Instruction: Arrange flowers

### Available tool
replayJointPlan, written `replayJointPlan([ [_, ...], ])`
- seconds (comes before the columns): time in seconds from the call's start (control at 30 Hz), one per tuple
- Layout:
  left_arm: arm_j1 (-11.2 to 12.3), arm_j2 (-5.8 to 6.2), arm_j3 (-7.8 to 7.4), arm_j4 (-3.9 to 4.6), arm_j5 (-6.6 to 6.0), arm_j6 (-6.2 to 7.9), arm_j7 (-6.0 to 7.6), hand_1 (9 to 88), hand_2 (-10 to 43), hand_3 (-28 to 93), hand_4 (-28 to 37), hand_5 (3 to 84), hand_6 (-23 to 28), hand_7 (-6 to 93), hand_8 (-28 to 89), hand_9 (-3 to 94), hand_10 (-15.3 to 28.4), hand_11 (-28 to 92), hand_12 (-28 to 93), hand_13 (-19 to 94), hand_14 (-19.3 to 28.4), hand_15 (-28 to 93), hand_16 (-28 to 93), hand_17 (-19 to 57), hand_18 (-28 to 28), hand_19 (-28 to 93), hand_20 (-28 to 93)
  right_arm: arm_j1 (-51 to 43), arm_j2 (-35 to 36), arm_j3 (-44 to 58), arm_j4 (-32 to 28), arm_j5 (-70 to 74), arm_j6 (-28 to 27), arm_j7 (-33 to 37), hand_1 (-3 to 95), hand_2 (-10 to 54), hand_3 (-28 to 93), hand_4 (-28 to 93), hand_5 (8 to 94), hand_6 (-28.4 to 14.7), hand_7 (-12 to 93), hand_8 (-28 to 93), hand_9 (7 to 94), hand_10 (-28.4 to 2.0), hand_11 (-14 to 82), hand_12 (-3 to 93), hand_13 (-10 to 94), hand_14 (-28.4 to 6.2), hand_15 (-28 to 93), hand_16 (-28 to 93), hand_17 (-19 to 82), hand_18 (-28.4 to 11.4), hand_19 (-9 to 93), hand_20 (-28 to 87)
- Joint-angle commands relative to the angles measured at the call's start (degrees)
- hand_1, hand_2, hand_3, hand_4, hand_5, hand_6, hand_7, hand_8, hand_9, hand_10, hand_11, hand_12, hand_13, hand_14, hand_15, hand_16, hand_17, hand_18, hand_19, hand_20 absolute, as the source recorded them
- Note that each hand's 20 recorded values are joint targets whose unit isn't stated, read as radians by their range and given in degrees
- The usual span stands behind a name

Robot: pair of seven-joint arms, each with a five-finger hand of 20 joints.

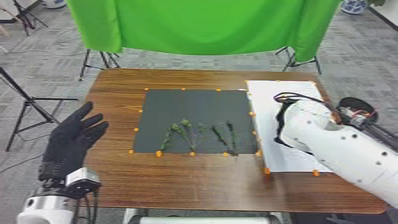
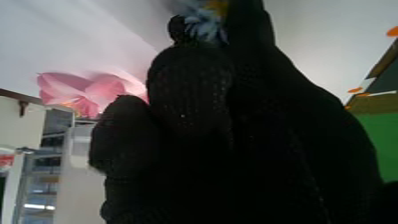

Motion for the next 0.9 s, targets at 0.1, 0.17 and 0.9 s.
replayJointPlan([
  [0.1, 2.2, -1.66, -1.61, -0.56, 0.57, -0.37, -0.80, 30.6, 6.9, 66, -20.7, 37.0, 9.5, 11.0, -8, 32.9, 19.1, 28, 10, 22, 25.3, 55, -13, -8.2, 23.1, 47, 6, -0.4, 0.8, -1.5, -3.9, -6.7, 4.5, -2.1, 65.1, -9.5, 71, -26, 75.0, -2.5, 32, 10, 89.0, -9.9, 9.8, 32.9, 87, -1.0, 61, 16, 66, -7.4, 93, 22],
  [0.17, 3.0, -1.14, -1.99, -0.75, -0.24, 0.01, -0.02, 30.6, 6.9, 66, -20.7, 37.0, 9.5, 11.0, -8, 32.9, 19.0, 28, 10, 22, 25.3, 55, -12, -8.2, 23.0, 47, 6, 0.5, 0.7, -1.6, -5.4, -8.3, 4.3, -2.8, 65.2, -9.5, 71, -26, 75.7, -2.6, 32, 11, 89.5, -9.9, 9.9, 33.2, 87, -1.1, 62, 16, 66, -8.0, 93, 23],
  [0.9, 13.7, -4.37, -12.29, -2.01, -3.03, 4.07, 3.36, 29.9, 6.7, 66, -20.9, 36.5, 9.2, 10.9, -8, 32.6, 19.0, 28, 10, 21, 25.5, 55, -12, -8.5, 23.7, 47, 6, 12.9, -19.7, -14.3, -8.3, -12.2, 5.7, -19.8, 64.1, -9.5, 73, -26, 76.7, -2.3, 31, 12, 90.4, -9.0, 9.9, 34.2, 88, -0.4, 65, 18, 65, -8.8, 93, 30],
])
